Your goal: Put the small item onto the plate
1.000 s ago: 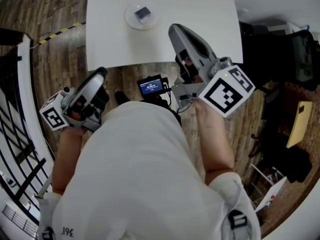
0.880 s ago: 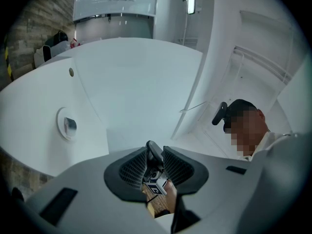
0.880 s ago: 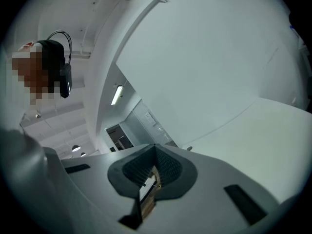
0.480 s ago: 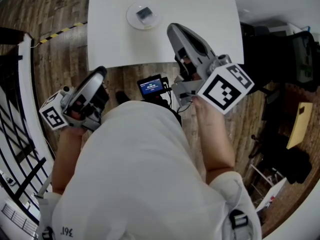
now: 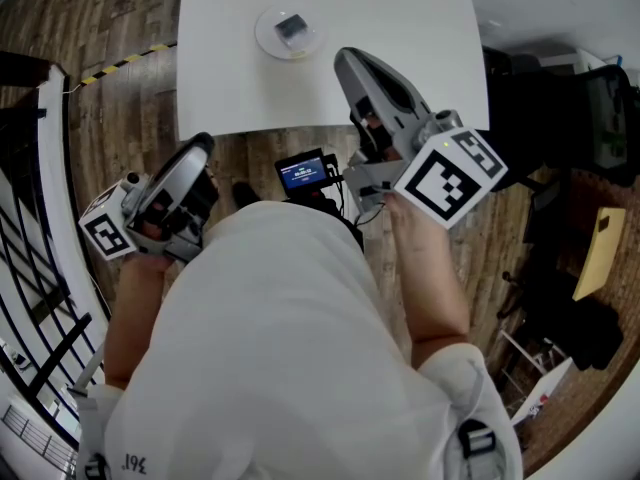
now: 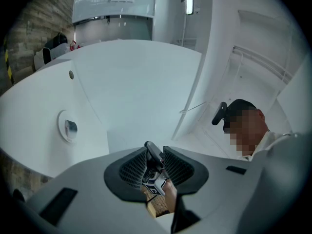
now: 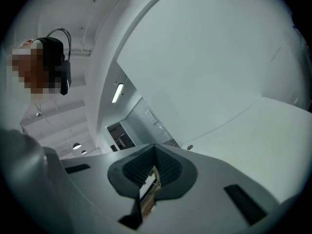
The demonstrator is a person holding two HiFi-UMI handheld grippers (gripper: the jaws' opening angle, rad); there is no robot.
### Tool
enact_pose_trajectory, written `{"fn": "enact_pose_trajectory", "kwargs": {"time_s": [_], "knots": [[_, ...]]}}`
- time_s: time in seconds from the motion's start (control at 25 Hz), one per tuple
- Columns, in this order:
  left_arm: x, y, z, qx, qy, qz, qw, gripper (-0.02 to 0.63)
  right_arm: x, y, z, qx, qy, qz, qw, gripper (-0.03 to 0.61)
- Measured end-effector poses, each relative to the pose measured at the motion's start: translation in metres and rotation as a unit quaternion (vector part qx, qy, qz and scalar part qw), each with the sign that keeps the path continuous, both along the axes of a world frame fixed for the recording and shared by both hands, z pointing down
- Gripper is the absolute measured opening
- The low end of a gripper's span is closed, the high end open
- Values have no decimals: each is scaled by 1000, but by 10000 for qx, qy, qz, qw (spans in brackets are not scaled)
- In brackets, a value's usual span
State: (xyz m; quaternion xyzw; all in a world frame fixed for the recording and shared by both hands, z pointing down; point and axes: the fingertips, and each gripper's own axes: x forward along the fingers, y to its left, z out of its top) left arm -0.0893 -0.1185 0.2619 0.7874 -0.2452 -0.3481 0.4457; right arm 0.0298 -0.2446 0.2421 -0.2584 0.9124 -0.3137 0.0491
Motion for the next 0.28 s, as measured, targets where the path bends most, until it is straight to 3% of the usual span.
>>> {"fn": "enact_pose_trajectory", "kwargs": {"time_s": [0.28], "knots": [[1,0,2,-17,-57,13,10000,110,3,0,5,-115,-54,44,9999,2]]}}
